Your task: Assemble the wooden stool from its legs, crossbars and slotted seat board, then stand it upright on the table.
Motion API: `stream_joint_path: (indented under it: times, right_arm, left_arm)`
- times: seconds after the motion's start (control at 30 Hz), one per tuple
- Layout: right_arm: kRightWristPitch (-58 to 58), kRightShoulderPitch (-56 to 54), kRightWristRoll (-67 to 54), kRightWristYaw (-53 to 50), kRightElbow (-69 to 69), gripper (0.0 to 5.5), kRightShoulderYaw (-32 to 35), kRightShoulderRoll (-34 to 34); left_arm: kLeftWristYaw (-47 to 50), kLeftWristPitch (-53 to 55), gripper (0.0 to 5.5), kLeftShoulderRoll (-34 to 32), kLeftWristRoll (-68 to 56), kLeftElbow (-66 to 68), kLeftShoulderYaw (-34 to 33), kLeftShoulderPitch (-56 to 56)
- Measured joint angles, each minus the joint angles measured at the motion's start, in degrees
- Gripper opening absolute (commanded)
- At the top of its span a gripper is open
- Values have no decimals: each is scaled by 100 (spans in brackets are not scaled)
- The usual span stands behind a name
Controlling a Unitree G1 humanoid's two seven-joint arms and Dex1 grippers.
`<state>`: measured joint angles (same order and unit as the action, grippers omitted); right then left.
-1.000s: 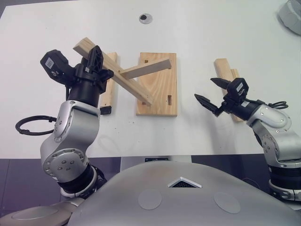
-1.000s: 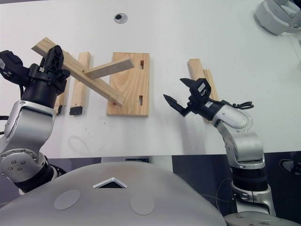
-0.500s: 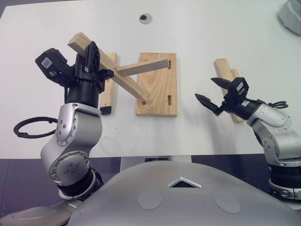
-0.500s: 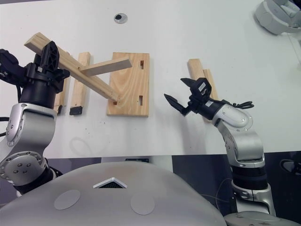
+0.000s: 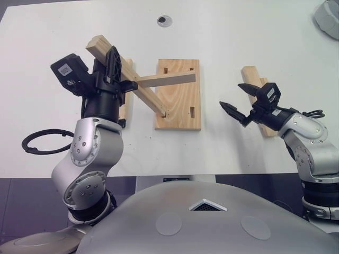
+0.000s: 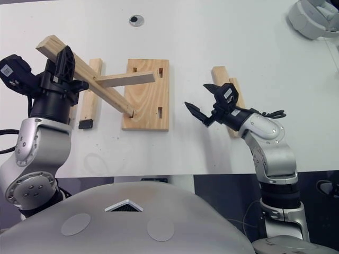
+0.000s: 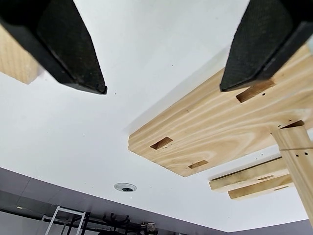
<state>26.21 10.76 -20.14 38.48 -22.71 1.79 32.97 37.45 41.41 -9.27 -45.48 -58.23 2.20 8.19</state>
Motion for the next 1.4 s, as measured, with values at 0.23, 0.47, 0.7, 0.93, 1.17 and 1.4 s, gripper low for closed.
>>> stream_joint_path:
  times: [0.23,0.47,0.7,0.93,1.17,1.4]
  right_arm:
    - [-14,-158,18,-170,123,432,-52,-199]
    - [-47,-366,69,-332,188,432,-119,-300]
    - [-54,-359,168,-414,190,432,-153,-391]
    - [-54,-298,186,-398,183,432,-120,-391]
    - [-69,-304,217,-396,189,432,-69,-382]
    - [-183,-386,229,-339,413,432,36,-294]
  left_arm:
    - [-578,-821,102,52,1511,491,708,101]
    - [-1205,-2049,102,368,2896,1344,1125,41]
    - [-1647,-2192,102,522,3249,1212,1091,412]
    - [-2512,-2330,102,119,3307,826,842,1145]
    - [-2706,-2577,102,42,3888,875,1160,1436]
    - [-3124,-4040,102,235,3862,1432,920,2042]
